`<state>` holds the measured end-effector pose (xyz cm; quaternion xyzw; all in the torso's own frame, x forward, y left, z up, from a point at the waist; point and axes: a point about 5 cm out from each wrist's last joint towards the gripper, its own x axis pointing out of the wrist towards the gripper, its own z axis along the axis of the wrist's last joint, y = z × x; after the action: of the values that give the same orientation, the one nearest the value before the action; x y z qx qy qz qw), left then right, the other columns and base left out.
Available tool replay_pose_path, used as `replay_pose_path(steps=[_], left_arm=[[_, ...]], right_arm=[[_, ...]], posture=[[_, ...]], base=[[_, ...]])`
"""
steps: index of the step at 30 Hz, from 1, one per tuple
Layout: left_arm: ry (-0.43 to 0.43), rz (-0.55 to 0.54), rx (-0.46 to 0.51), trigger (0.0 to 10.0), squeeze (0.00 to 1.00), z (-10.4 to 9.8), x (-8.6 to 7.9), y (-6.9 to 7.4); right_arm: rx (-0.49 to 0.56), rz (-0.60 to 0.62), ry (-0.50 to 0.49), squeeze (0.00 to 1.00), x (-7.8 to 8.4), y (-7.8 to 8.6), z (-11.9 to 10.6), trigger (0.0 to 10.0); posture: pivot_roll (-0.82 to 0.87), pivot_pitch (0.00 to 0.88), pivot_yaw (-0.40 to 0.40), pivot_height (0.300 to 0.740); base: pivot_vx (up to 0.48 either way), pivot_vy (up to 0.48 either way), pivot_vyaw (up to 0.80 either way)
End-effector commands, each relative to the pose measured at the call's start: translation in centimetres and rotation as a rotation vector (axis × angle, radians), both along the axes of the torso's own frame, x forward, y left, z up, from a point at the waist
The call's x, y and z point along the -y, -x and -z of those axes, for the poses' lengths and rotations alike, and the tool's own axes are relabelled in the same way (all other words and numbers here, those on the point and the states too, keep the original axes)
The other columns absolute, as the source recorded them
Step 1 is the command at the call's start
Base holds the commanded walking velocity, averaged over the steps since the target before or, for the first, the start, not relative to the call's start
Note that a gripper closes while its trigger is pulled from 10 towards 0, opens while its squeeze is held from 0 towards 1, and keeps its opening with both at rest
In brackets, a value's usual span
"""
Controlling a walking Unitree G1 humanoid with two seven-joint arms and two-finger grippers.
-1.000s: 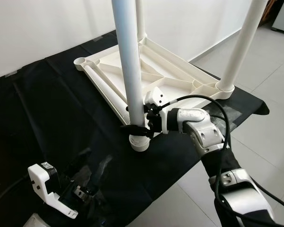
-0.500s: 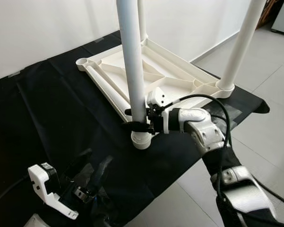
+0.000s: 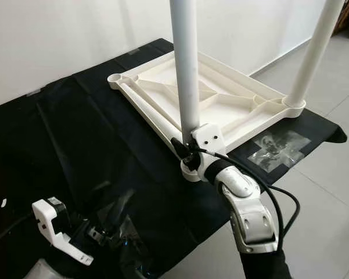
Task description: Building children table
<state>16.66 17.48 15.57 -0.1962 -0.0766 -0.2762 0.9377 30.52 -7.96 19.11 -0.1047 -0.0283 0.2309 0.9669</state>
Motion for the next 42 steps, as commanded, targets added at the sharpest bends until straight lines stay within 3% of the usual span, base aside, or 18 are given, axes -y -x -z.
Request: replay_pose_path(steps=[1,2,3,4,5,8,11,12,13,14,15,25,26,33,37,39,41,42], left_arm=[[-0.024,-0.01,-0.033,10.0,0.0,0.5,-0.4,0.2],[-0.024,-0.018,-0.031,10.0,0.0,0.4,-0.5,0.1],[-0.024,-0.018,-0.031,10.0,0.0,0.4,-0.5,0.1],[-0.023,-0.019,-0.03,10.0,0.0,0.4,-0.5,0.1],[-0.022,-0.019,-0.03,10.0,0.0,0.4,-0.5,0.1],[-0.021,-0.018,-0.03,10.0,0.0,0.4,-0.4,0.1],[-0.019,-0.012,-0.03,10.0,0.0,0.4,-0.4,0.0],[-0.019,-0.012,-0.03,10.0,0.0,0.4,-0.4,0.0],[-0.017,-0.009,-0.031,10.0,0.0,0.5,-0.3,0.1],[-0.017,-0.009,-0.031,10.0,0.0,0.5,-0.3,0.1],[-0.015,-0.008,-0.031,10.0,0.0,0.5,-0.2,0.1],[-0.009,-0.015,-0.029,10.0,0.0,0.4,0.1,0.3],[-0.009,-0.015,-0.029,10.0,0.0,0.4,0.1,0.3],[-0.009,-0.015,-0.029,10.0,0.0,0.3,0.1,0.4],[-0.007,-0.014,-0.027,10.0,0.0,0.3,0.1,0.4],[-0.007,-0.026,-0.022,10.0,0.0,0.2,-0.1,0.3],[-0.007,-0.03,-0.021,10.0,0.0,0.2,-0.2,0.3],[-0.006,-0.029,-0.02,10.0,0.0,0.2,-0.3,0.3]], right_arm=[[-0.07,-0.003,0.008,0.0,0.1,-0.4,1.2,10.0],[-0.042,-0.103,-0.024,0.87,-0.9,-0.7,0.4,10.0],[-0.042,-0.103,-0.024,0.87,-0.9,-0.7,0.4,10.0],[-0.028,-0.121,-0.034,1.0,-1.3,-0.6,-0.1,10.0],[-0.002,-0.212,-0.038,1.0,-2.0,-0.6,-1.0,10.0],[0.016,-0.275,-0.038,1.0,-2.4,-0.5,-1.6,10.0],[0.038,-0.507,0.002,1.0,-3.1,-0.4,-2.7,10.0],[0.038,-0.507,0.002,1.0,-3.1,-0.4,-2.7,10.0],[0.047,-0.626,0.08,0.21,-2.9,-0.9,-3.1,10.0],[0.047,-0.626,0.08,0.21,-2.9,-0.9,-3.1,10.0],[0.06,-0.709,0.14,0.0,-2.7,-1.5,-3.7,10.0],[0.014,-0.944,0.219,0.0,-2.6,-3.3,-5.4,10.0],[0.004,-0.965,0.214,0.0,-2.7,-3.4,-5.5,0.0],[-0.009,-0.981,0.196,0.0,-2.7,-3.5,-5.6,0.0],[0.01,-0.815,0.15,0.0,-1.3,-4.3,-4.7,0.0],[-0.051,-0.501,0.117,0.0,-0.4,-3.7,-1.7,0.0],[-0.074,-0.363,0.094,0.0,-0.2,-3.2,-0.7,0.0],[-0.111,-0.185,0.065,0.0,0.0,-2.2,0.3,0.0]], posture=[[-0.06,0.182,0.114,0.74],[-0.06,0.183,0.119,0.74],[-0.06,0.183,0.119,0.74],[-0.06,0.183,0.119,0.74],[-0.06,0.183,0.119,0.74],[-0.06,0.184,0.121,0.74],[-0.06,0.184,0.12,0.74],[-0.06,0.184,0.12,0.74],[-0.05,0.183,0.117,0.74],[-0.05,0.183,0.117,0.74],[-0.05,0.183,0.116,0.74],[-0.04,0.187,0.104,0.74],[-0.04,0.189,0.103,0.74],[-0.03,0.19,0.102,0.74],[-0.01,0.189,0.099,0.74],[-0.02,0.197,0.096,0.74],[-0.02,0.2,0.094,0.74],[-0.03,0.206,0.093,0.74]], base=[[0.0,0.0,0.0],[0.0,0.0,0.0],[0.0,0.0,0.0],[0.0,0.0,0.0],[0.0,0.0,0.0],[0.0,0.0,0.0],[0.0,0.0,0.0],[0.0,0.0,0.0],[0.0,0.0,0.0],[0.0,0.0,0.0],[0.0,0.0,0.0],[0.0,0.0,0.0],[0.0,0.0,0.0],[0.0,0.0,0.0],[0.0,0.0,0.0],[0.0,0.0,0.0],[0.0,0.0,0.0],[0.0,0.0,0.0]])
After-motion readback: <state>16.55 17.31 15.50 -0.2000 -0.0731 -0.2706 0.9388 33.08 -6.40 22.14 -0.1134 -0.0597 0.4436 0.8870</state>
